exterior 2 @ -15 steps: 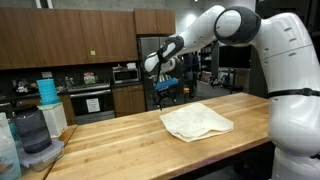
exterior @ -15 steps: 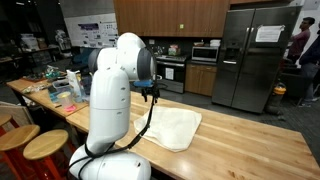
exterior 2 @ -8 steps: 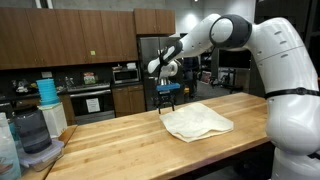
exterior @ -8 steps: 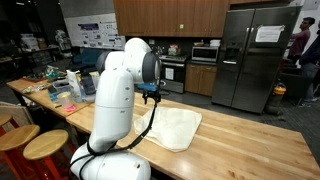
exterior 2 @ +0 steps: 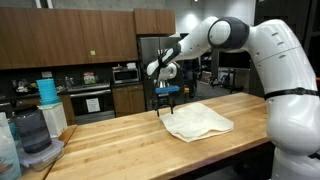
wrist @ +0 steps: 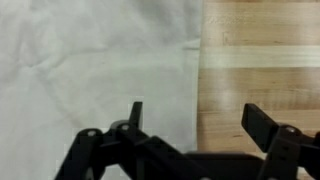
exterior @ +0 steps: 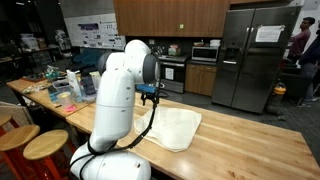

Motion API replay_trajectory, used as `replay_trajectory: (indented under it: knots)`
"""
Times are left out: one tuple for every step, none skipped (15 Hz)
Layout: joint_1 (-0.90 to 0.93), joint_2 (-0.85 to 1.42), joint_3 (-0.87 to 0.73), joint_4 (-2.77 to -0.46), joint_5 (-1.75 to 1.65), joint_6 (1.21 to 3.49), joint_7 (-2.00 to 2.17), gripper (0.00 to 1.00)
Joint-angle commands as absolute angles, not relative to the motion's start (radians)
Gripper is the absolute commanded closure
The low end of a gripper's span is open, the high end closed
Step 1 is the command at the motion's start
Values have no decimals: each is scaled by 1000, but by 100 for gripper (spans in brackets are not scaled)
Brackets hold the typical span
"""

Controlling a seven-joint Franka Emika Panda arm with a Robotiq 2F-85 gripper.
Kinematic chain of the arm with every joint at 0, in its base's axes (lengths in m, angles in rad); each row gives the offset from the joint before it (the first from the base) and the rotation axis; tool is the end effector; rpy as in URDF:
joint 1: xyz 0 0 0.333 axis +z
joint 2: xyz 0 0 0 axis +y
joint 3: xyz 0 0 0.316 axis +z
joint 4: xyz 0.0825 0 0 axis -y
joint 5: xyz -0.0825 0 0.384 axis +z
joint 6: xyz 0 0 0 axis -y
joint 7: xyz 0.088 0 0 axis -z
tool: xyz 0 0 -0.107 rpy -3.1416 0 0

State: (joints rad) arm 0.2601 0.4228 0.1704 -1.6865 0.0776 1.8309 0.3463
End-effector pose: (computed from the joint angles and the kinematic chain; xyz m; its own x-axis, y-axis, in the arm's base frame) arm 0.5759 0.2607 0.3382 0.9522 0.0520 -0.3011 0.0431 -0.9984 -0.0359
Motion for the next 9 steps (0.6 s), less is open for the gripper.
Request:
replay_trajectory:
  knots:
    - [293,416,165,-1688,72,1882,379,0]
    - [305,411,160,-1696,64,1910,406,0]
    - [318,410,153,-1702,47,1949,442,0]
    - [329,407,146,-1709,29,1983,475,0]
    - [339,408,140,-1712,14,2014,509,0]
    - [352,406,130,-1718,-11,2049,554,0]
    - [363,409,121,-1718,-39,2072,593,0]
    - [376,411,108,-1720,-76,2094,640,0]
    - [385,413,100,-1721,-105,2104,677,0]
